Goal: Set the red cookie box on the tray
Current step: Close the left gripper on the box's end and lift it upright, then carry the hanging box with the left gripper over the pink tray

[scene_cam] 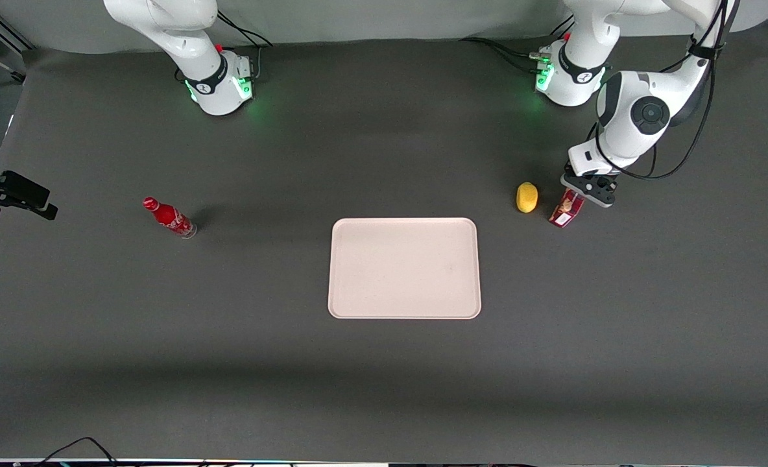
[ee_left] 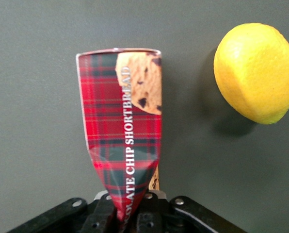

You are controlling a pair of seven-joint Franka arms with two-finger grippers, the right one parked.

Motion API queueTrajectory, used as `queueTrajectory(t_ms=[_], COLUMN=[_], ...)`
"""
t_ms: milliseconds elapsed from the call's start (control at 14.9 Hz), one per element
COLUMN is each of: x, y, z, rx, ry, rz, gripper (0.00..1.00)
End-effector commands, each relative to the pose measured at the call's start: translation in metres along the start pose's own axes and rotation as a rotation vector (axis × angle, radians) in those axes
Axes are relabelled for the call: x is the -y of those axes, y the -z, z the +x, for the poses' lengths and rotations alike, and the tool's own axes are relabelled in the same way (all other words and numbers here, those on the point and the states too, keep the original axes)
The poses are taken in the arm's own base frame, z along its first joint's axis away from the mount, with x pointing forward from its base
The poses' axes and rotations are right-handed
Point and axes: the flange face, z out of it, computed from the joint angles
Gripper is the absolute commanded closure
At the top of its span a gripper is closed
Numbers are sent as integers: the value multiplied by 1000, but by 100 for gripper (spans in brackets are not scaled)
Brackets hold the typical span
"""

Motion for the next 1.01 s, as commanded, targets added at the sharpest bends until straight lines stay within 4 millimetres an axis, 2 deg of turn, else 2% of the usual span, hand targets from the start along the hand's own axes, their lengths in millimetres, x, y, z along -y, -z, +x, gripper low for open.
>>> queueTrajectory(t_ms=[0, 67, 268, 604, 805, 939], x=[3, 8, 25, 56, 63, 62], y=[14, 27, 93, 219, 288, 320], z=[6, 14, 39, 79, 88, 87], rx=[-41, -47, 2, 11, 18, 37], ry=[-11, -9, 8, 31, 54, 92], rz=[18, 21, -4, -8, -11, -19], gripper=[100, 100, 100, 100, 100, 100])
